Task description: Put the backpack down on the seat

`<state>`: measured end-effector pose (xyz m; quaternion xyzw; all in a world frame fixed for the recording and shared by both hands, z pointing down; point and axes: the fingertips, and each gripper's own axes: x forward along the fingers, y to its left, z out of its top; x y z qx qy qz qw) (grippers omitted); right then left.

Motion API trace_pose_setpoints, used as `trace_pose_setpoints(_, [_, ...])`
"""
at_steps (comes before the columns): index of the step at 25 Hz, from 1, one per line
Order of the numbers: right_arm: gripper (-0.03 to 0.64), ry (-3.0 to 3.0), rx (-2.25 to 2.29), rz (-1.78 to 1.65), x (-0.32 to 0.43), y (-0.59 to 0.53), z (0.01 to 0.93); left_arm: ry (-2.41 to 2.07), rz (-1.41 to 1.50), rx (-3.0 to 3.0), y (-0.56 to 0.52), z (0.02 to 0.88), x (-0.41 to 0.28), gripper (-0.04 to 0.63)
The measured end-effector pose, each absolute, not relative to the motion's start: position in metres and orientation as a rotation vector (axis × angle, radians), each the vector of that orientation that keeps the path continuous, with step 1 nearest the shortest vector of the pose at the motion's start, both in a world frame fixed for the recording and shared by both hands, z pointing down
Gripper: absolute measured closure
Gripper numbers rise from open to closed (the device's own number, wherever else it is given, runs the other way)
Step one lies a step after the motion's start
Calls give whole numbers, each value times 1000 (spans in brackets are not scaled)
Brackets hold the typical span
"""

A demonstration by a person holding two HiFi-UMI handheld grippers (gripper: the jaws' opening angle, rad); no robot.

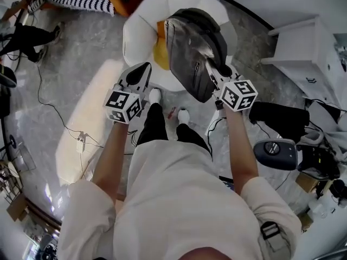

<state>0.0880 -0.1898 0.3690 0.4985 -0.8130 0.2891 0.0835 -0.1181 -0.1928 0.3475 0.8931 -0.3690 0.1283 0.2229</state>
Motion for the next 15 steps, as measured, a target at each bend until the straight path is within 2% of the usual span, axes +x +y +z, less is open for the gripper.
trace_pose_setpoints(7, [538, -2386, 1472, 910, 60, -242, 425, -962, 360, 2450, -253, 393, -140, 578])
trace_pose_setpoints(15, [538, -2346, 1461, 967, 56, -267, 480, -934, 433, 2455, -289, 448, -133, 578])
